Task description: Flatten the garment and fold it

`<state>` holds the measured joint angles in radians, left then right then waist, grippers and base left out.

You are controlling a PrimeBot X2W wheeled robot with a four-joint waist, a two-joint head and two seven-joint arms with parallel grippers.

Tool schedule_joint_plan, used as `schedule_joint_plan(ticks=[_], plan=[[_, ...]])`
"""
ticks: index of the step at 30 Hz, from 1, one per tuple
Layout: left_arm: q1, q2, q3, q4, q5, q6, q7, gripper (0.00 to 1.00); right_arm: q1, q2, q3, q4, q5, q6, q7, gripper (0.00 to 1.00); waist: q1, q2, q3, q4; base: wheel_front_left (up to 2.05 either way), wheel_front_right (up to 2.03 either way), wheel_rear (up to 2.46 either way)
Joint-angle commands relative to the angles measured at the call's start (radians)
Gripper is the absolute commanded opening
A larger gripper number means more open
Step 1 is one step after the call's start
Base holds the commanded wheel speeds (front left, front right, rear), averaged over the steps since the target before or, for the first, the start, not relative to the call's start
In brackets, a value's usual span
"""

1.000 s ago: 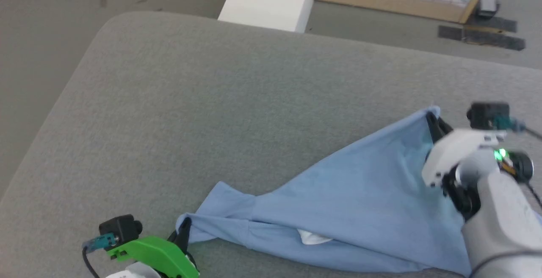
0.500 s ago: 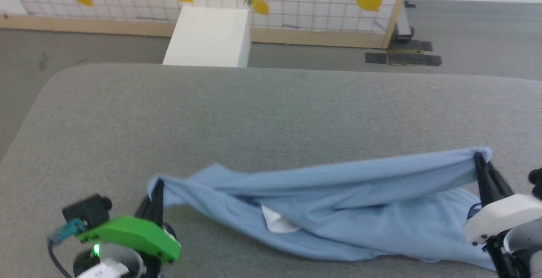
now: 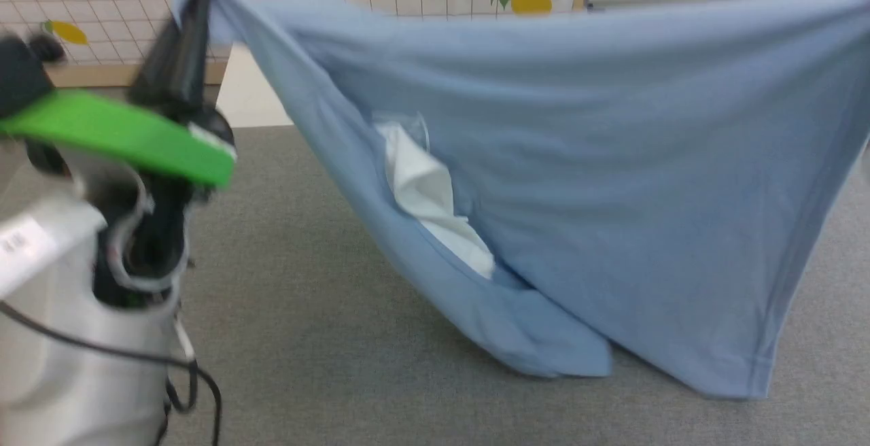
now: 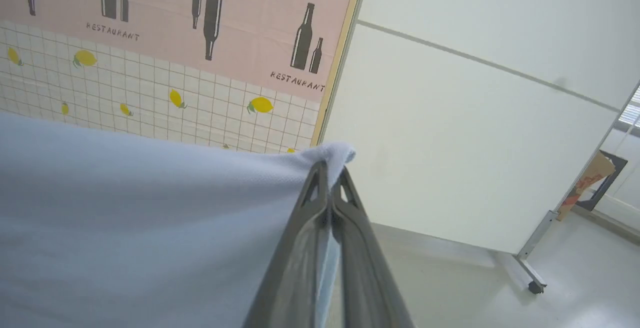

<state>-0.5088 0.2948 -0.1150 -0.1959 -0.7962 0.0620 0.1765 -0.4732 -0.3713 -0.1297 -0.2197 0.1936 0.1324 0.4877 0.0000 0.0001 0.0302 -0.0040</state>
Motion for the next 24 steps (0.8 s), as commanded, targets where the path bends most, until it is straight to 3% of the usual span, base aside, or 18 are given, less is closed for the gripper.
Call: schedule_joint_plan(ticks=[1, 6, 11, 19, 24], plan=[[-0.060, 0.010, 0.010, 0.014, -0.012, -0.005, 0.009, 0.00, -0.061, -0.019, 0.016, 0.027, 0.003, -0.002, 0.016, 0.00, 0.0000, -0.0001, 0.025, -0.008, 0.00, 0.00, 0.00], [-0.281, 0.005, 0.043, 0.105, -0.043, 0.006, 0.029, 0.00, -0.294, -0.059, 0.062, 0.139, -0.012, -0.002, 0.051, 0.00, 0.0000, -0.0001, 0.102, -0.019, 0.00, 0.00, 0.00], [-0.496, 0.012, 0.071, 0.222, -0.036, 0.023, 0.015, 0.00, -0.502, -0.045, 0.101, 0.267, -0.051, -0.002, 0.050, 0.00, 0.0000, -0.0001, 0.206, -0.028, 0.00, 0.00, 0.00], [-0.826, 0.016, 0.122, 0.409, 0.019, 0.045, -0.130, 0.00, -0.810, 0.038, 0.073, 0.462, -0.167, -0.002, -0.061, 0.00, 0.0000, -0.0001, 0.380, -0.047, 0.00, 0.00, 0.00], [-0.964, 0.016, 0.141, 0.501, 0.049, 0.021, -0.256, 0.00, -0.931, 0.100, 0.010, 0.521, -0.253, -0.002, -0.182, 0.00, 0.0000, -0.0001, 0.431, -0.049, 0.00, 0.00, 0.00]])
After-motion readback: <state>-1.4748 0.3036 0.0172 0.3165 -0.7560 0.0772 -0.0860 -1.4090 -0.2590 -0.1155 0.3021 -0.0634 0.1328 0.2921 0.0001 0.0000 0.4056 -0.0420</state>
